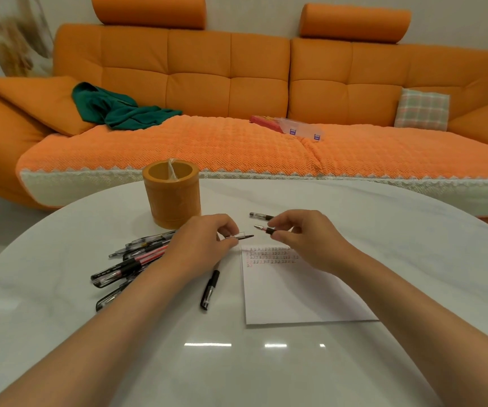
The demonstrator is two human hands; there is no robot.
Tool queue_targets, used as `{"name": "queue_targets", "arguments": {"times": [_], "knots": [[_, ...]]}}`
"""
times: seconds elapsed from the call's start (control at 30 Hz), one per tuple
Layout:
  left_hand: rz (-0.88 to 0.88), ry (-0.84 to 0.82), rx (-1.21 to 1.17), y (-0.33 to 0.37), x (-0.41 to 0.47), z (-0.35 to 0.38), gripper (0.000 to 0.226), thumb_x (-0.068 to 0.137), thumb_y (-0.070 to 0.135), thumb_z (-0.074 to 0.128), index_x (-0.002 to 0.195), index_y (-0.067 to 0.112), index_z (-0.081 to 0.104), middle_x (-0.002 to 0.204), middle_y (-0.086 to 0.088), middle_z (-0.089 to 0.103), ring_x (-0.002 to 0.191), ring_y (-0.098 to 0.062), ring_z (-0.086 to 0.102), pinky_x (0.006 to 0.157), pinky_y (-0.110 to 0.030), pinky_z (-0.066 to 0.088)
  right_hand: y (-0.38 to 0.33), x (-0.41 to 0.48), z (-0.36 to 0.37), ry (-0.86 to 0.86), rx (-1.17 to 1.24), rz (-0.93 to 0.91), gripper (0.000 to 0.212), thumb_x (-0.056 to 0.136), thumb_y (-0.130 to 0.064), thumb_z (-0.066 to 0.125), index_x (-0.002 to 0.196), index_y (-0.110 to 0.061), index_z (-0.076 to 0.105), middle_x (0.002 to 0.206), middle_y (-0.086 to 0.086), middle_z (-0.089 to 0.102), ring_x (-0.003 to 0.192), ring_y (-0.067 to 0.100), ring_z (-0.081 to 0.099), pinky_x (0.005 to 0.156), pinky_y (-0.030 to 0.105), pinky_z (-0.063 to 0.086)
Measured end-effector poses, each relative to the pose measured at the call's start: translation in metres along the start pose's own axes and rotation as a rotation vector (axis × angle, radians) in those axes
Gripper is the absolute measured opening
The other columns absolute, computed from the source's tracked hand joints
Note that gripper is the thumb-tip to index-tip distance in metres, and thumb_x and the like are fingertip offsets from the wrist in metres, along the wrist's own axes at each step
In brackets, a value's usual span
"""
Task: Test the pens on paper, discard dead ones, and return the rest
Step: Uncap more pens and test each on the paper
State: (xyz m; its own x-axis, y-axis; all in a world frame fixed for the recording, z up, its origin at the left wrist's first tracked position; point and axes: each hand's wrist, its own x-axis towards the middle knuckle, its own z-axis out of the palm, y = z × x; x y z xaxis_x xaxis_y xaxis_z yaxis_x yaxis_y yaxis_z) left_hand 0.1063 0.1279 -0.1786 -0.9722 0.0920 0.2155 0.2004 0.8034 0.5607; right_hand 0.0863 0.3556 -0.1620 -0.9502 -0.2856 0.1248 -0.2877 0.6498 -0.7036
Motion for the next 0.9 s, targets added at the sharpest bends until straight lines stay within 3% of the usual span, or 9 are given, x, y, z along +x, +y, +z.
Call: {"name": "queue_targets", "arguments": {"times": [0.23,0.47,0.57,0.67,0.8,0.9], "knots": [[-0.007,-0.026,-0.047,0.004,-0.002,0.0,0.011,0.09,0.031,0.072,0.096,0.039,0.067,0.086,0.025,0.063,0.081,-0.001,0.06,0.073,-0.027,0.055,-0.003,-0.003,0.001,0.021,-0.171,-0.034,0.015,0.095,-0.025,0.065,0.098,-0.036,0.075,0.053,-0.029,0.049,0.052,0.001,0.047,0.055,0.02,0.031],[0.022,-0.052,-0.074,0.013,-0.006,0.0,0.009,0.089,0.032,0.072,0.096,0.038,0.069,0.084,0.022,0.064,0.081,-0.005,0.061,0.066,-0.021,0.049,-0.006,-0.004,0.006,-0.072,-0.197,-0.104,0.018,0.096,-0.024,0.061,0.101,-0.036,0.074,0.089,-0.025,0.065,0.069,-0.005,0.053,0.067,0.024,0.043],[0.004,-0.063,-0.199,0.017,-0.006,0.002,0.007,0.086,0.032,0.076,0.086,0.037,0.072,0.077,0.017,0.068,0.077,-0.009,0.063,0.069,-0.03,0.053,-0.008,-0.007,0.007,-0.098,-0.215,-0.14,0.02,0.095,-0.024,0.053,0.102,-0.035,0.07,0.086,-0.02,0.064,0.072,-0.003,0.055,0.064,0.027,0.043],[-0.089,-0.136,-0.42,0.023,-0.005,-0.001,0.004,0.083,0.028,0.079,0.085,0.03,0.078,0.078,0.01,0.075,0.077,-0.009,0.069,0.075,-0.033,0.058,-0.011,-0.01,0.007,-0.091,-0.399,-0.211,0.009,0.085,-0.044,0.052,0.082,-0.038,0.059,0.072,-0.009,0.06,0.072,0.009,0.055,0.061,0.034,0.046],[-0.181,-0.269,-0.519,0.033,-0.008,-0.004,0.014,0.087,0.039,0.073,0.087,0.028,0.082,0.079,0.0,0.077,0.075,-0.008,0.068,0.069,-0.029,0.05,-0.014,-0.011,0.008,0.01,-0.635,-0.288,0.061,0.076,-0.081,0.045,0.061,-0.022,0.052,0.055,-0.003,0.052,0.054,0.012,0.045,0.049,0.03,0.031],[-0.208,-0.331,-0.567,0.037,-0.01,-0.006,0.024,0.092,0.042,0.065,0.09,0.024,0.082,0.081,-0.003,0.077,0.073,-0.004,0.069,0.072,-0.028,0.048,-0.015,-0.013,0.012,0.071,-0.692,-0.296,0.073,0.074,-0.085,0.043,0.051,-0.015,0.043,0.045,0.002,0.04,0.046,0.017,0.031,0.047,0.031,0.021]]}}
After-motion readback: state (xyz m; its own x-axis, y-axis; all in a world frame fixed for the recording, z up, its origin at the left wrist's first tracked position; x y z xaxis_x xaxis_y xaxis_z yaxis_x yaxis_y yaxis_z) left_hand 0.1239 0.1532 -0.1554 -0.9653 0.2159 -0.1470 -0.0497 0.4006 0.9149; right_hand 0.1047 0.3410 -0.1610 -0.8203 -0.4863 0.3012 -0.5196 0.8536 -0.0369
